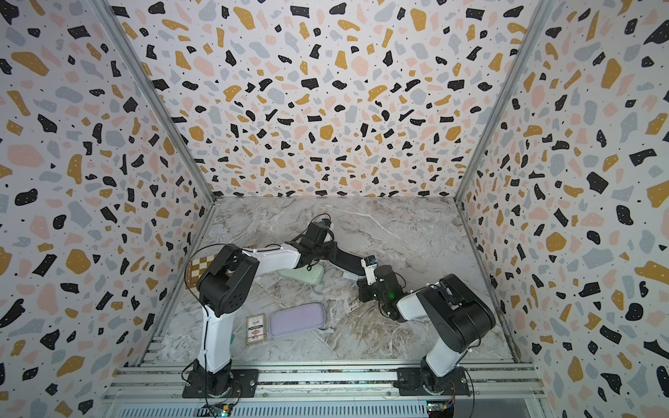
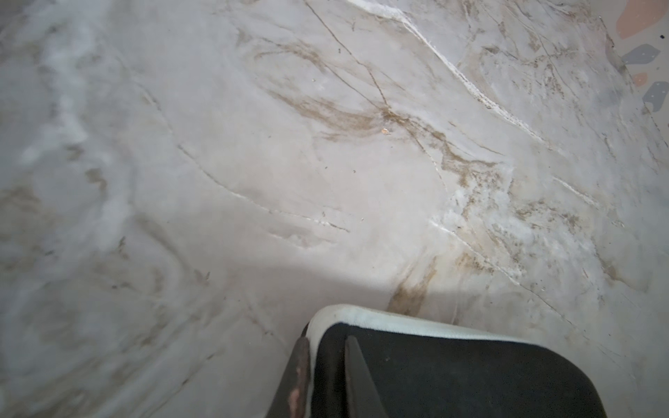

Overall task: Put umbrellas into zippered umbrella sleeves
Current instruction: Zip the zipper on the umbrella sleeve.

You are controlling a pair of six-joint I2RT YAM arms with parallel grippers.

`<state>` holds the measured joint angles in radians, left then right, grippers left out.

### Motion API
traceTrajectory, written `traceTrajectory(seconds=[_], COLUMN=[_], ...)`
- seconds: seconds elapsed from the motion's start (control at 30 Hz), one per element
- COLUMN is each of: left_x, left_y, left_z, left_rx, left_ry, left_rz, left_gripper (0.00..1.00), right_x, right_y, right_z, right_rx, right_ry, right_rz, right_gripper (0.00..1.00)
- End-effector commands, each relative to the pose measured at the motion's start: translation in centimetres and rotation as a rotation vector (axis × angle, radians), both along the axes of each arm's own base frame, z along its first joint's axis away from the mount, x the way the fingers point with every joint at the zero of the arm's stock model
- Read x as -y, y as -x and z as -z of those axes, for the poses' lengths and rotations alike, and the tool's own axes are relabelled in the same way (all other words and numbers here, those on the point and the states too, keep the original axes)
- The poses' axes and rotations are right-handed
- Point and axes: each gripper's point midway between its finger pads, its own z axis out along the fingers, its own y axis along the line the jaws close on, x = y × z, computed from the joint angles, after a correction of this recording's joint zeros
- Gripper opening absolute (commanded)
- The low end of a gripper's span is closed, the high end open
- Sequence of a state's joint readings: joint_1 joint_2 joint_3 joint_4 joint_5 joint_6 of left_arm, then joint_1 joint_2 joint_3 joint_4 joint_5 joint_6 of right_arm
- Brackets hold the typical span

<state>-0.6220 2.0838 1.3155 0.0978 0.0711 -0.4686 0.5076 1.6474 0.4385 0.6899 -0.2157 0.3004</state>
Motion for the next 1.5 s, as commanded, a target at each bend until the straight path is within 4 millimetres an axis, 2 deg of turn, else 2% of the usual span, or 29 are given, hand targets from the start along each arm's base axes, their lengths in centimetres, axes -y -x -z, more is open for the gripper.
traceTrajectory(seconds=[0.0, 0.1, 0.2, 0.3, 0.4, 0.5, 0.6, 0.7, 0.77, 0.87, 0.93, 0.97, 1.0, 1.07, 1.13, 1.17, 1.23, 1.27, 1.3, 1.37, 1.47], left_x=[1.0, 1.4, 2.0, 2.7, 2.7, 2.4, 2.1, 1.8, 1.5, 0.3, -0.7, -1.1, -1.6, -2.4, -3.5, -4.5, -7.8, -9.3, -11.0, -13.8, -18.9], left_y=[4.5, 5.2, 5.7, 6.4, 6.8, 7.0, 7.5, 7.6, 7.5, 7.4, 7.4, 7.5, 7.6, 8.1, 8.5, 8.5, 8.1, 7.9, 7.6, 7.3, 6.6], left_z=[1.8, 1.4, 1.0, 0.6, 0.3, -0.3, -0.8, -1.4, -2.0, -3.3, -5.0, -5.8, -6.9, -9.1, -11.6, -13.0, -15.8, -16.8, -17.9, -19.4, -20.1], left_rx=[-0.107, -0.103, -0.098, -0.096, -0.094, -0.083, -0.078, -0.067, -0.054, -0.020, 0.016, 0.033, 0.053, 0.095, 0.159, 0.202, 0.291, 0.327, 0.383, 0.467, 0.513], left_ry=[-0.007, 0.025, 0.039, 0.057, 0.069, 0.076, 0.083, 0.082, 0.064, 0.026, 0.013, 0.007, 0.004, 0.001, -0.008, -0.022, -0.092, -0.137, -0.198, -0.302, -0.417], left_rz=[0.087, 0.103, 0.119, 0.143, 0.145, 0.138, 0.139, 0.133, 0.126, 0.098, 0.073, 0.065, 0.057, 0.054, 0.047, 0.022, -0.099, -0.145, -0.179, -0.238, -0.348], left_gripper=[0.00, 0.00, 0.01, 0.17, 0.26, 0.32, 0.38, 0.44, 0.51, 0.67, 0.79, 0.92, 1.00, 0.99, 0.99, 0.99, 0.99, 0.99, 0.99, 0.99, 0.99], right_x=[-0.1, 0.8, 2.6, 4.1, 5.1, 6.0, 6.6, 6.7, 6.8, 7.2, 7.9, 8.1, 8.3, 8.5, 8.0, 7.6, 7.0, 7.3, 7.9, 9.3, 10.8], right_y=[-2.1, -2.7, -2.9, -2.7, -2.6, -2.6, -2.4, -2.0, -1.7, -1.3, -1.2, -1.2, -1.3, -1.5, -1.8, -1.9, -1.4, -1.2, -1.0, -1.0, -2.5], right_z=[-1.5, -1.5, -1.4, -1.7, -1.5, -1.0, -0.7, -1.1, -1.9, -4.0, -5.9, -6.7, -7.7, -9.4, -11.9, -13.7, -18.2, -20.0, -22.1, -24.5, -26.2], right_rx=[0.044, 0.036, 0.010, 0.009, 0.010, -0.009, -0.018, -0.013, 0.002, 0.057, 0.104, 0.124, 0.147, 0.179, 0.225, 0.270, 0.376, 0.428, 0.498, 0.581, 0.633], right_ry=[0.023, 0.039, 0.027, 0.015, 0.027, 0.036, 0.038, 0.018, 0.000, -0.038, -0.056, -0.064, -0.075, -0.092, -0.117, -0.145, -0.238, -0.272, -0.297, -0.317, -0.247], right_rz=[-0.043, -0.007, 0.095, 0.168, 0.212, 0.235, 0.256, 0.265, 0.268, 0.292, 0.326, 0.338, 0.349, 0.360, 0.332, 0.302, 0.245, 0.252, 0.277, 0.347, 0.432], right_gripper=[0.00, 0.00, 0.01, 0.06, 0.10, 0.17, 0.29, 0.40, 0.43, 0.53, 0.61, 0.64, 0.67, 0.77, 0.78, 0.78, 0.80, 0.80, 0.86, 0.99, 1.00])
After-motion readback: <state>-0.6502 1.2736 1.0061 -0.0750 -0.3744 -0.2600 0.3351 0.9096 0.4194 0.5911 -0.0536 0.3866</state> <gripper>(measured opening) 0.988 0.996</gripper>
